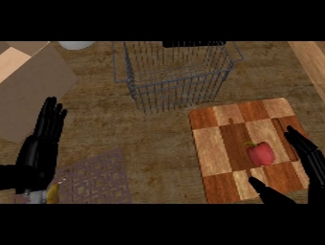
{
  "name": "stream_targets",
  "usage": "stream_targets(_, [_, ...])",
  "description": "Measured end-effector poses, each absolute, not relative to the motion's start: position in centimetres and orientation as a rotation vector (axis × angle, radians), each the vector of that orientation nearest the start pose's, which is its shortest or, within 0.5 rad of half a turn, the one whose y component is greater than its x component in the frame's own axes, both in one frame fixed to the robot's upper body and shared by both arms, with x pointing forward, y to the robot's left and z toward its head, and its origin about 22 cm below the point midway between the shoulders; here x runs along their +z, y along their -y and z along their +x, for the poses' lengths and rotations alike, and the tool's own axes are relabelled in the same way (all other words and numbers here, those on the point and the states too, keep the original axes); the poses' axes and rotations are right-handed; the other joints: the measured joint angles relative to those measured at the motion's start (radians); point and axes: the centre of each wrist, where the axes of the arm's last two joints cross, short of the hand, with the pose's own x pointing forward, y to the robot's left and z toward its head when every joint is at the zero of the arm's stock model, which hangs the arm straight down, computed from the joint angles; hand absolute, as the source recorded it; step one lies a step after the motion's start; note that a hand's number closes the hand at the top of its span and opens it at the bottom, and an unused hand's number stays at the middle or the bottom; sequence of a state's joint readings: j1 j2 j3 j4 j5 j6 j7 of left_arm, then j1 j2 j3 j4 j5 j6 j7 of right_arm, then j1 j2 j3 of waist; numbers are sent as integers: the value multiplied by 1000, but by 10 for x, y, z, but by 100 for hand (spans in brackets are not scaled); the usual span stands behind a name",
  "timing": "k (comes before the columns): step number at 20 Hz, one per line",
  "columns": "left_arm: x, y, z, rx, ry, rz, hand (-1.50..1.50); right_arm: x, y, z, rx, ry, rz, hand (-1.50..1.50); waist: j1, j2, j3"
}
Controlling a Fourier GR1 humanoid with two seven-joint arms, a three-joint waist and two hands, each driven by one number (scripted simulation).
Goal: Pick the bell pepper from the cutting board and place it in the basket
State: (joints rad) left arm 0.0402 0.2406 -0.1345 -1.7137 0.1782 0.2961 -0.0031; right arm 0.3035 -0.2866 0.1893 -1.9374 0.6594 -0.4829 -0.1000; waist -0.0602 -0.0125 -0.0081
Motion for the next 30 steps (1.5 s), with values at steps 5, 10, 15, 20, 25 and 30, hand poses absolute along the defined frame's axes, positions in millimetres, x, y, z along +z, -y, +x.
stream_targets(5, [35, -247, 227, 91, 1657, 149, 0, 62, 278, 134, 617, 1577, -1189, -150, -5, 3, -4])
stream_targets(10, [38, -245, 229, 76, 1668, 134, 0, 102, 269, 104, 775, 1344, -1212, -150, 18, 9, -3])
stream_targets(15, [39, -242, 235, 62, 1672, 111, 0, 111, 249, 106, 854, 1163, -1123, -150, 46, 14, 0])
stream_targets(20, [42, -234, 238, 52, 1680, 100, 0, 123, 224, 123, 873, 1052, -1111, -150, 60, 13, 4])
stream_targets(25, [38, -236, 238, 52, 1678, 93, 0, 135, 208, 138, 881, 976, -1158, -150, 62, 12, 6])
stream_targets(30, [36, -232, 241, 52, 1674, 91, 0, 136, 204, 144, 876, 981, -1192, -150, 59, 12, 7])
